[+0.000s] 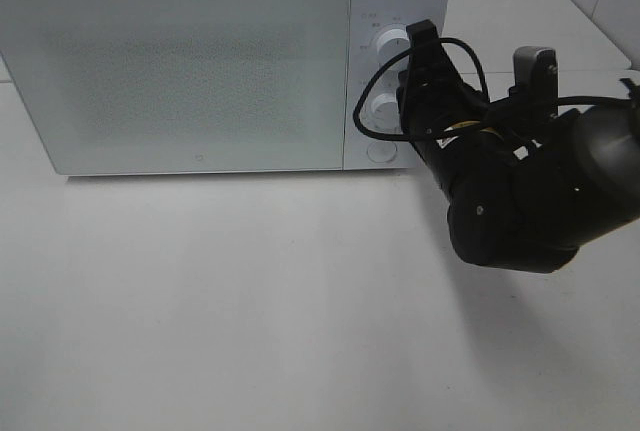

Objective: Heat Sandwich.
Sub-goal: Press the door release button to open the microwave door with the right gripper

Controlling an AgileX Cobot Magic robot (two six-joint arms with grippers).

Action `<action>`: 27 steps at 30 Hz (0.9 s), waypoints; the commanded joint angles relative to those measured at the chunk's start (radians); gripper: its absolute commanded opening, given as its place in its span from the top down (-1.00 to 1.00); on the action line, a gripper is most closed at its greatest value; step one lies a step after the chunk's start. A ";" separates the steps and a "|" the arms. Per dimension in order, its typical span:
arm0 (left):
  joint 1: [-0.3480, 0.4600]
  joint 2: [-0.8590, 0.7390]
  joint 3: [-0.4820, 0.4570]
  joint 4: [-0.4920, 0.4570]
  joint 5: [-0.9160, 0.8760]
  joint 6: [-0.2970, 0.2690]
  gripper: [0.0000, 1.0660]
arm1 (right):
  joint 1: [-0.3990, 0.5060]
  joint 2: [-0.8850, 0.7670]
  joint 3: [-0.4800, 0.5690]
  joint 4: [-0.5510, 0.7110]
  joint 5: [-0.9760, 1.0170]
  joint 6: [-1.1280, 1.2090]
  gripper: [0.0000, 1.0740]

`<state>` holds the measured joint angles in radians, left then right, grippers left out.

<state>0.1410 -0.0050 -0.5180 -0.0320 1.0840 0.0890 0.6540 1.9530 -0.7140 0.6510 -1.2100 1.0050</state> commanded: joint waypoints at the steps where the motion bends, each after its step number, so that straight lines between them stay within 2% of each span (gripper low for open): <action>1: -0.007 -0.016 0.002 0.004 -0.017 -0.007 -0.27 | 0.003 -0.044 0.066 -0.022 -0.128 -0.031 1.00; 12: -0.007 -0.016 0.002 0.004 -0.017 -0.007 -0.27 | 0.003 -0.144 0.214 -0.037 -0.128 -0.191 1.00; 20: -0.007 -0.016 0.002 0.004 -0.017 -0.007 -0.27 | 0.003 -0.238 0.294 -0.054 -0.090 -0.528 1.00; 27: -0.007 -0.016 0.002 0.004 -0.017 -0.007 -0.27 | 0.003 -0.313 0.297 -0.072 0.041 -0.784 1.00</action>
<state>0.1410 -0.0050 -0.5180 -0.0320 1.0840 0.0890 0.6550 1.6740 -0.4170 0.6050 -1.1980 0.3440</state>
